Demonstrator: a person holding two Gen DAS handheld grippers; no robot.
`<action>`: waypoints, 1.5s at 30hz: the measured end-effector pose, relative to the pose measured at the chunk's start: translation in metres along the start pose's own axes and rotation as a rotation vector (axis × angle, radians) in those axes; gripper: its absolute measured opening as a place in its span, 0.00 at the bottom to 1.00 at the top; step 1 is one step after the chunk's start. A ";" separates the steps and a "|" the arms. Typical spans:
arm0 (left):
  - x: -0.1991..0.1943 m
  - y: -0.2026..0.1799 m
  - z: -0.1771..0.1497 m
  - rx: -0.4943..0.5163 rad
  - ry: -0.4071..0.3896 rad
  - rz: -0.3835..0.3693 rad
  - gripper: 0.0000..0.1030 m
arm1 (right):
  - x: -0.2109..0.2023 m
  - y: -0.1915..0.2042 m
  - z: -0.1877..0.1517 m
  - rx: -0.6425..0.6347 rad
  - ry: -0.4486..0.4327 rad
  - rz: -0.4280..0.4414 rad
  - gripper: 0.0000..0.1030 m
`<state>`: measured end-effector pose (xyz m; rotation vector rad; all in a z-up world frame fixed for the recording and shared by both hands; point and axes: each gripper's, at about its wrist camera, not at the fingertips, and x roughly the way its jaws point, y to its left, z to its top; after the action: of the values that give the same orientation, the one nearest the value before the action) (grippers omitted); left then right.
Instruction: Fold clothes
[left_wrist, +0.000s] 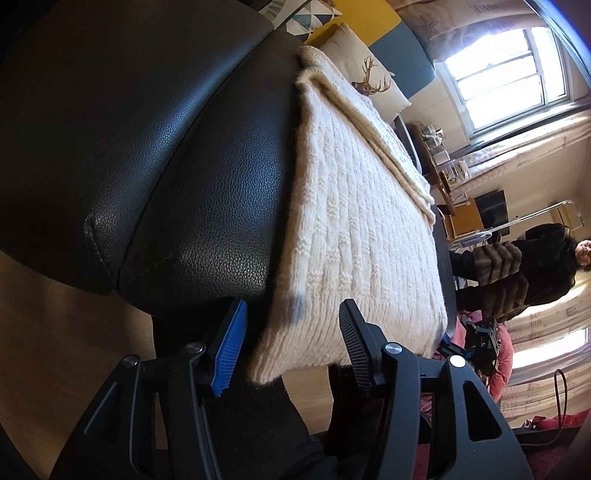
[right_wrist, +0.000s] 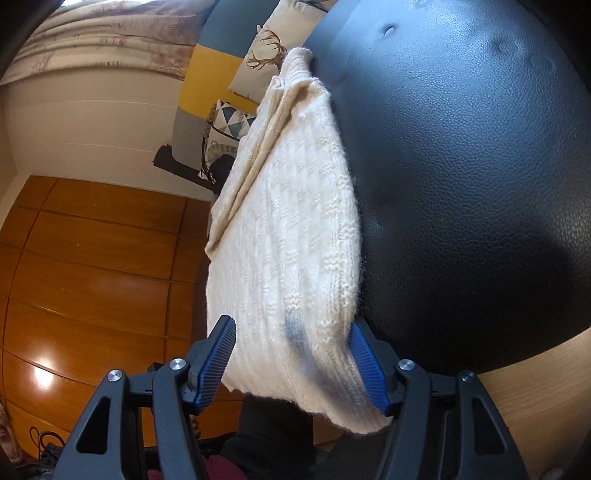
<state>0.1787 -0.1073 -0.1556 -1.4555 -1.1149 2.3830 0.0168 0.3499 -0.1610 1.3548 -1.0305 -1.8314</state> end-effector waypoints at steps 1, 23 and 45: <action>0.000 0.001 -0.001 0.004 0.009 0.009 0.53 | 0.000 0.001 -0.001 -0.012 0.007 -0.010 0.61; 0.016 -0.009 -0.023 0.137 0.036 -0.002 0.58 | 0.024 0.016 -0.002 -0.063 0.088 0.012 0.64; 0.013 -0.034 -0.025 0.198 0.002 0.030 0.09 | 0.028 0.032 -0.006 -0.197 0.125 -0.087 0.66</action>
<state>0.1832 -0.0638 -0.1493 -1.4166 -0.8342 2.4310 0.0157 0.3091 -0.1475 1.3923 -0.7168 -1.8316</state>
